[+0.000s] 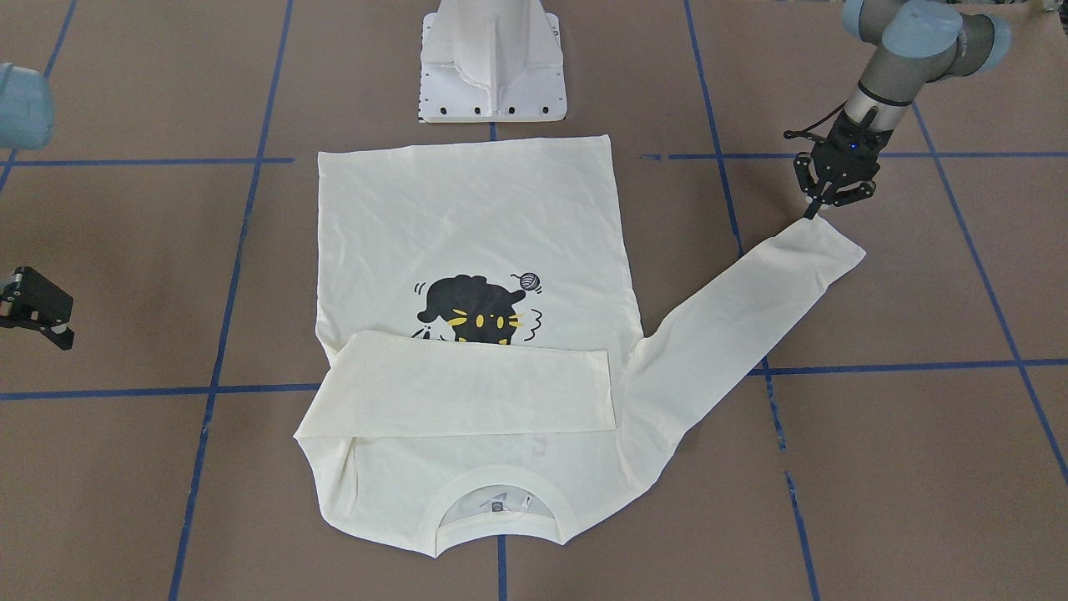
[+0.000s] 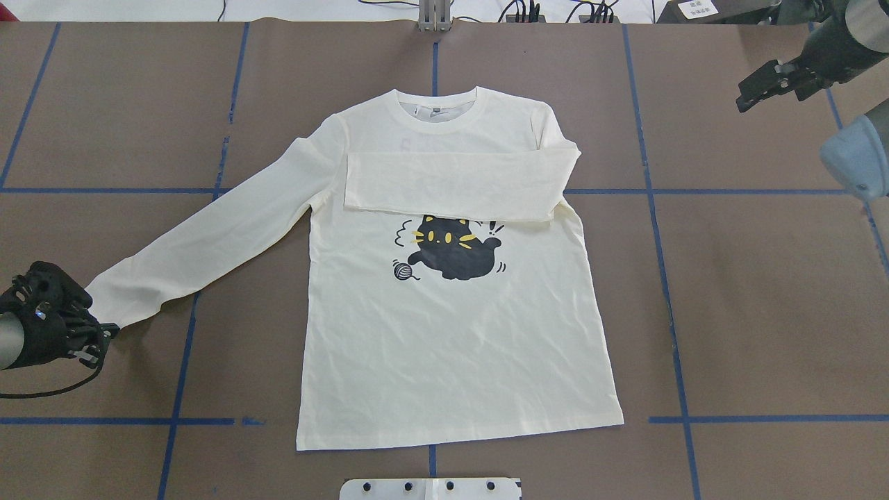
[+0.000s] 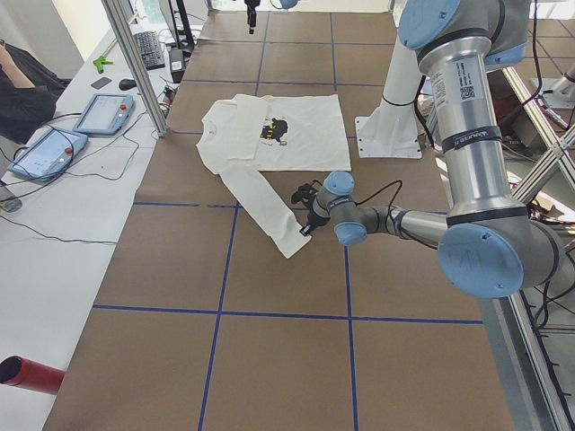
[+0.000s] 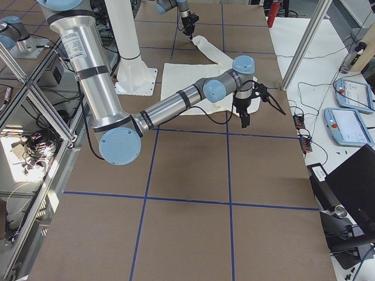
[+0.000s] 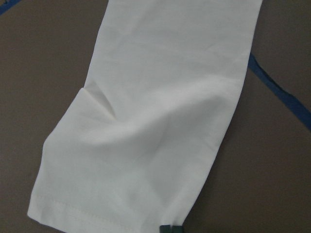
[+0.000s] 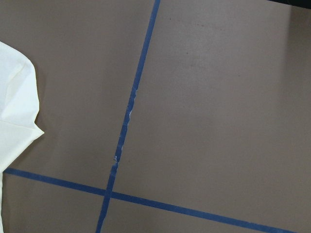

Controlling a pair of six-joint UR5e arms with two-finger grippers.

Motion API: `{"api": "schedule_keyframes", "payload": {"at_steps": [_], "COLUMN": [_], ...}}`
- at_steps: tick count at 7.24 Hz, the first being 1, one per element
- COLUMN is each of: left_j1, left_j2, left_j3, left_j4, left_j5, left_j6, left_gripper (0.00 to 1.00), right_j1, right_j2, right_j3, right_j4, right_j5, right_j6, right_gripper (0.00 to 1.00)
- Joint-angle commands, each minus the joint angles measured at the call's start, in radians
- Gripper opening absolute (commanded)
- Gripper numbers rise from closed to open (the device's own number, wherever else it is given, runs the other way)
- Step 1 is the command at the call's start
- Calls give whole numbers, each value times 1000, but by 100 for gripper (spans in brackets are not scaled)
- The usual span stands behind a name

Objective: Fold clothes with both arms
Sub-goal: 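Lower the left gripper onto the cuff of the sleeve nearest it and grasp, then fold the held sleeve across the chest with the left gripper and lay it down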

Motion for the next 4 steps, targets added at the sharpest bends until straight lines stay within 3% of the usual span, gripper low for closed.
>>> {"api": "schedule_keyframes", "payload": {"at_steps": [1, 3, 4], "left_j1": [-36, -128, -174], "left_j2": [-24, -161, -231], "left_j3": [-89, -80, -80], "left_j4": [1, 24, 98], "left_j5": [-37, -39, -68], "left_j6": [-38, -81, -81], "left_gripper": [0, 0, 0], "right_j1": [-1, 1, 1], "right_j2": [0, -9, -11], "right_j3": [-1, -1, -1], "right_j4": [0, 0, 0], "right_j5": [0, 0, 0], "right_j6": [0, -2, -2], "right_gripper": [100, 100, 100]}}
